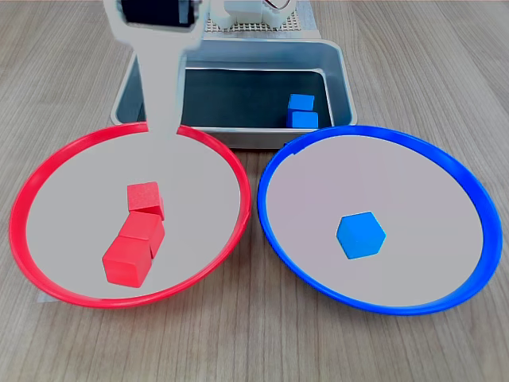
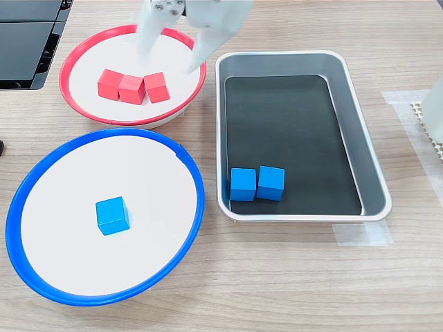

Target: Move six blocks from tray to matching dishes

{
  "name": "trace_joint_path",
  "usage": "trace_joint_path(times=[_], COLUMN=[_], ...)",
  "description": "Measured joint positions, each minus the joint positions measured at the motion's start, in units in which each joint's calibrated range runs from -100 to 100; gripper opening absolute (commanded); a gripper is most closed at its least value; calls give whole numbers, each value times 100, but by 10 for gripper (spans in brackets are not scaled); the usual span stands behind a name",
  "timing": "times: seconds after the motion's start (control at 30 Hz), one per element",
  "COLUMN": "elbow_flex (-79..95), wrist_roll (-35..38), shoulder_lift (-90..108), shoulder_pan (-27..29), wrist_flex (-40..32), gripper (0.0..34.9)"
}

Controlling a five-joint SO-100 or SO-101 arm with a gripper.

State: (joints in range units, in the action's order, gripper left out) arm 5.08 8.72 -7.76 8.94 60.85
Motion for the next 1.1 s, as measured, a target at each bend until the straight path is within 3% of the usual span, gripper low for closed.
trace_joint_path(times=[0.13,0.33,0.4,0.47,0.5,0.6,0.87,1.1], elbow_flex=[1044,2849,3403,3657,3666,3675,3956,4410], wrist_roll=[269,405,527,767,879,1319,2388,2813], shoulder_lift=[895,1978,2242,2396,2413,2481,2447,2268], shoulder_pan=[-372,-920,-1035,-1239,-1257,-1469,-1894,-1973], wrist_flex=[628,669,612,555,530,302,-457,-1011], gripper=[13,24,122,199,216,217,176,158])
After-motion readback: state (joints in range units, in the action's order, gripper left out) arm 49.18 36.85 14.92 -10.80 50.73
